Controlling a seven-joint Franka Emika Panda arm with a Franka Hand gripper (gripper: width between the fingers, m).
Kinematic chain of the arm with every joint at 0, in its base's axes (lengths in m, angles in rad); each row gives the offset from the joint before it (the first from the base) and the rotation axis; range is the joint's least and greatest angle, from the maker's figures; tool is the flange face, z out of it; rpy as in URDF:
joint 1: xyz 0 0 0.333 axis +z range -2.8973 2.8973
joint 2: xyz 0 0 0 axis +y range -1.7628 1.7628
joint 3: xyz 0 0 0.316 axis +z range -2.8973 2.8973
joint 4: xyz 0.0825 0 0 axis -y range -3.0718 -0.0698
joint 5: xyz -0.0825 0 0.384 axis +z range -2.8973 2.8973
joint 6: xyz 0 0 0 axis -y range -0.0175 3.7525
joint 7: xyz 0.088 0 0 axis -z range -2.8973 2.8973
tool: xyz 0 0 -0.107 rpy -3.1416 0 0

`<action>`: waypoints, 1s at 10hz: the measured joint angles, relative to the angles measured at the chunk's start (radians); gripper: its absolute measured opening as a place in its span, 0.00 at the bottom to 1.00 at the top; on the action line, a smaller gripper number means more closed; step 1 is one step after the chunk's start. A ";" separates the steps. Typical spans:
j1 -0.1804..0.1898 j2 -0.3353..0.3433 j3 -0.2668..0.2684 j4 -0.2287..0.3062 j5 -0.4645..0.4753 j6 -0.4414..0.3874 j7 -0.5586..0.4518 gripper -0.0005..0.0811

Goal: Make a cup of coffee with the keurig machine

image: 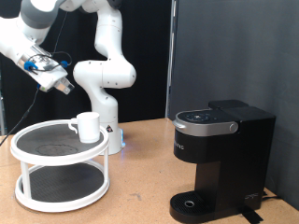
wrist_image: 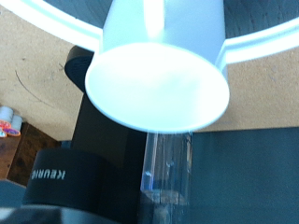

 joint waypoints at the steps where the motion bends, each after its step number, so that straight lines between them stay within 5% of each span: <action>1: 0.000 0.001 0.001 -0.032 -0.008 0.049 -0.013 0.70; 2: 0.000 0.003 0.002 -0.063 -0.016 0.101 -0.027 0.70; 3: 0.000 0.009 0.002 -0.089 -0.017 0.145 -0.042 0.86; 4: 0.000 0.021 0.002 -0.114 -0.017 0.191 -0.063 0.89; 10: 0.019 0.114 0.000 -0.163 0.041 0.307 -0.156 0.91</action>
